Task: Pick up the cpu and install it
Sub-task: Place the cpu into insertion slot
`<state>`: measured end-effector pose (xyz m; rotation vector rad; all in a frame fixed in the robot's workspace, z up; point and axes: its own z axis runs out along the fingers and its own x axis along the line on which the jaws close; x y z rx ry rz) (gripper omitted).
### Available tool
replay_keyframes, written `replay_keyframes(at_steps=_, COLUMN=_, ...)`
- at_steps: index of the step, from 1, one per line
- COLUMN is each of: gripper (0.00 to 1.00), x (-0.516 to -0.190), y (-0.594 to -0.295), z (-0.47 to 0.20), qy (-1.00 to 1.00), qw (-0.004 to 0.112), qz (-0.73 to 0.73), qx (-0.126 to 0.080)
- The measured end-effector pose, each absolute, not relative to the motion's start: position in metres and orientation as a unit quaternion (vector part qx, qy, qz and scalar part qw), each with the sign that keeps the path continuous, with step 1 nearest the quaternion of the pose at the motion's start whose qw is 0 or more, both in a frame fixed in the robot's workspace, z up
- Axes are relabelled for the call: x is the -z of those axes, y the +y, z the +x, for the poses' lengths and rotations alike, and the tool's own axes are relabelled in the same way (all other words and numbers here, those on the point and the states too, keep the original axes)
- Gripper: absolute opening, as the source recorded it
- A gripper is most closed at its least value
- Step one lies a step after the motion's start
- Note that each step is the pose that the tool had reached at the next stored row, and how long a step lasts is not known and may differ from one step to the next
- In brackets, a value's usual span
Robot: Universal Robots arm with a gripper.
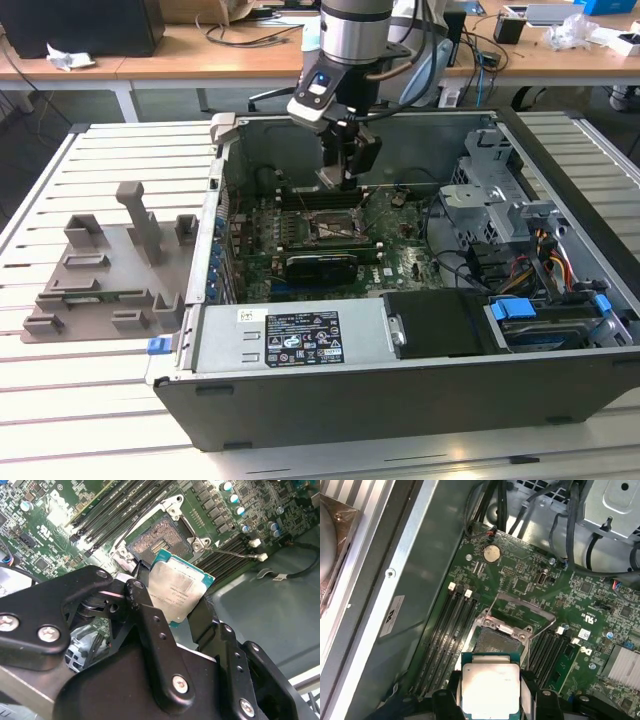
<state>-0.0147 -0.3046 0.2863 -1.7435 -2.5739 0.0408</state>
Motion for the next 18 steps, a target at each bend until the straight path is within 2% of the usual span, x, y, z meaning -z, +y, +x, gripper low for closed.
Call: replay_keyframes(at_steps=18, gripper=0.55, x=-0.2862, y=-0.3046, z=-0.0147, qy=-0.791, qw=0.011, qz=-0.611, qx=-0.020)
